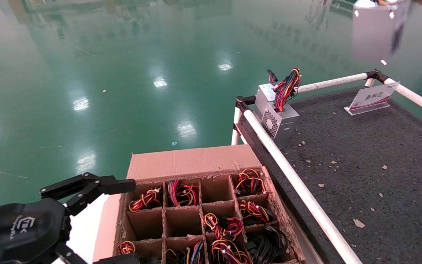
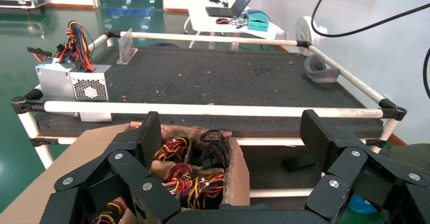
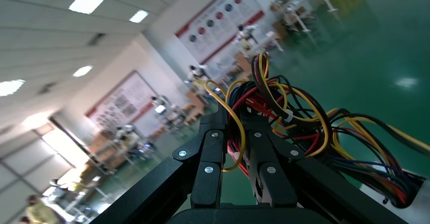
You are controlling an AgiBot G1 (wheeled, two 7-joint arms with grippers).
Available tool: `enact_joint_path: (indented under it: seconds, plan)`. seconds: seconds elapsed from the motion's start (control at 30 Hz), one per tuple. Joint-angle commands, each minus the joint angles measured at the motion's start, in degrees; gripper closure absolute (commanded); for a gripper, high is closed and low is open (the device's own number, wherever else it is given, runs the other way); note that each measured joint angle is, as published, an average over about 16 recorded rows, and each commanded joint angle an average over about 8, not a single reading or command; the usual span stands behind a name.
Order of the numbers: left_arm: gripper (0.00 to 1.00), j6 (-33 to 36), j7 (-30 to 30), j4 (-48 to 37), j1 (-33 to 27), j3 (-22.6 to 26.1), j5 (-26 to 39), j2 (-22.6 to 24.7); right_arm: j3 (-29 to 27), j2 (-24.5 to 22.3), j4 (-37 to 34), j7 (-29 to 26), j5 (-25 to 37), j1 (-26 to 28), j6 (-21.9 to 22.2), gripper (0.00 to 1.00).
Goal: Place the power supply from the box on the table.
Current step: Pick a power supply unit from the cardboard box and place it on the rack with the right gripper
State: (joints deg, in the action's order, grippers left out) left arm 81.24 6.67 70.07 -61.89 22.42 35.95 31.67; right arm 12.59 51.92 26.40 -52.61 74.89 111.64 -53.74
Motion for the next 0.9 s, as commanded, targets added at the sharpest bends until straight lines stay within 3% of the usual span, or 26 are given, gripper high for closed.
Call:
enact_joint_path:
  seconds: [0.03, 0.47, 0.63, 0.9]
  plan:
    - [0.0, 0.0, 0.0, 0.0, 0.0, 0.0, 0.0, 0.0, -0.2, -0.9, -2.9, 2.7, 0.0, 0.3, -0.7, 1.0]
    - [0.0, 0.0, 0.0, 0.0, 0.0, 0.0, 0.0, 0.0, -1.5, -4.6, -13.6, 15.8, -3.0, -2.2, -15.1, 1.0]
    - [0.0, 0.0, 0.0, 0.0, 0.0, 0.0, 0.0, 0.0, -1.5, -4.0, -16.8, 18.0, -3.2, -1.8, -16.5, 1.0]
    - [0.0, 0.0, 0.0, 0.0, 0.0, 0.0, 0.0, 0.0, -1.7, -3.0, -20.5, 20.6, -3.4, -0.7, -15.1, 1.0]
